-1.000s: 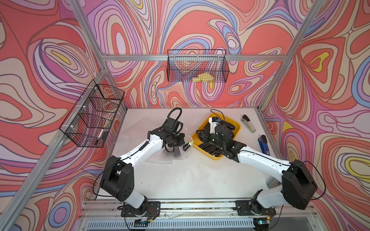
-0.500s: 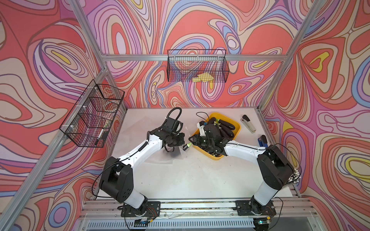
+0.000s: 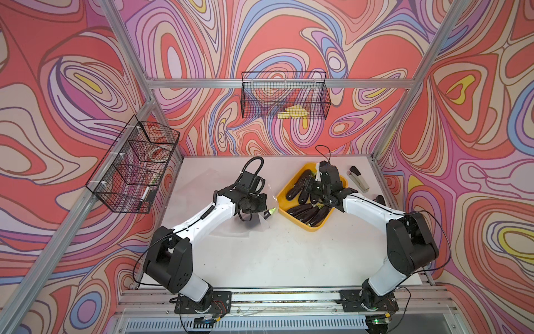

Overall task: Place the eggplant in a zip-top bag and seal the zipper
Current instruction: Pick up the eggplant from the basket.

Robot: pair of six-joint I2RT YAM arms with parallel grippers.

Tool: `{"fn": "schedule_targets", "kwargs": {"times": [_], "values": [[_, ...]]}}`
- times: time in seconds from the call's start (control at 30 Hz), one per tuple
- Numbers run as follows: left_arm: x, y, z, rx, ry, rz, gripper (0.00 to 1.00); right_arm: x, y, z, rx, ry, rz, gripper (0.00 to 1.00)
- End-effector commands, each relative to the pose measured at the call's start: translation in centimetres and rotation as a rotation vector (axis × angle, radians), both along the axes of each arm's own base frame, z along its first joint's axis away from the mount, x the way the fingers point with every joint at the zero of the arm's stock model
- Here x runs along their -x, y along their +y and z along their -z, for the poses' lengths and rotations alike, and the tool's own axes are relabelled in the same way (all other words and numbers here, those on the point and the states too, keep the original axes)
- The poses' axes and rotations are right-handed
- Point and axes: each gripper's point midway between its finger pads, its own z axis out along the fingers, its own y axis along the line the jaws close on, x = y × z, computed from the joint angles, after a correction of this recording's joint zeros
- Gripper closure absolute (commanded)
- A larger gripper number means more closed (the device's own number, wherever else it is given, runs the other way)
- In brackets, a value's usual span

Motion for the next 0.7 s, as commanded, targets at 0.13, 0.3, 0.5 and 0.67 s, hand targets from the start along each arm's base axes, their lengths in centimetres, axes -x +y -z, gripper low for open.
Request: {"fn": "schedule_targets", "kwargs": {"times": [0.13, 0.3, 0.5, 0.67], "values": [[-0.4, 0.1, 0.4, -0.043, -0.011, 0.001, 1.0, -1.7, 0.3, 3.0, 0.038, 0.078, -0.04, 0.56], [-0.5, -0.1, 0.4, -0.035, -0.01, 0.0, 1.0, -2.0, 2.6, 4.7, -0.073, 0.101, -0.038, 0.54], [-0.5, 0.2, 0.3, -0.051, -0.015, 0.0, 1.0, -2.9, 4.3, 7.3, -0.133, 0.154, -0.01, 0.49], [-0.5, 0.4, 0.1, -0.061, -0.021, 0.001, 1.0, -3.5, 4.0, 8.6, -0.137, 0.181, 0.051, 0.42]]}}
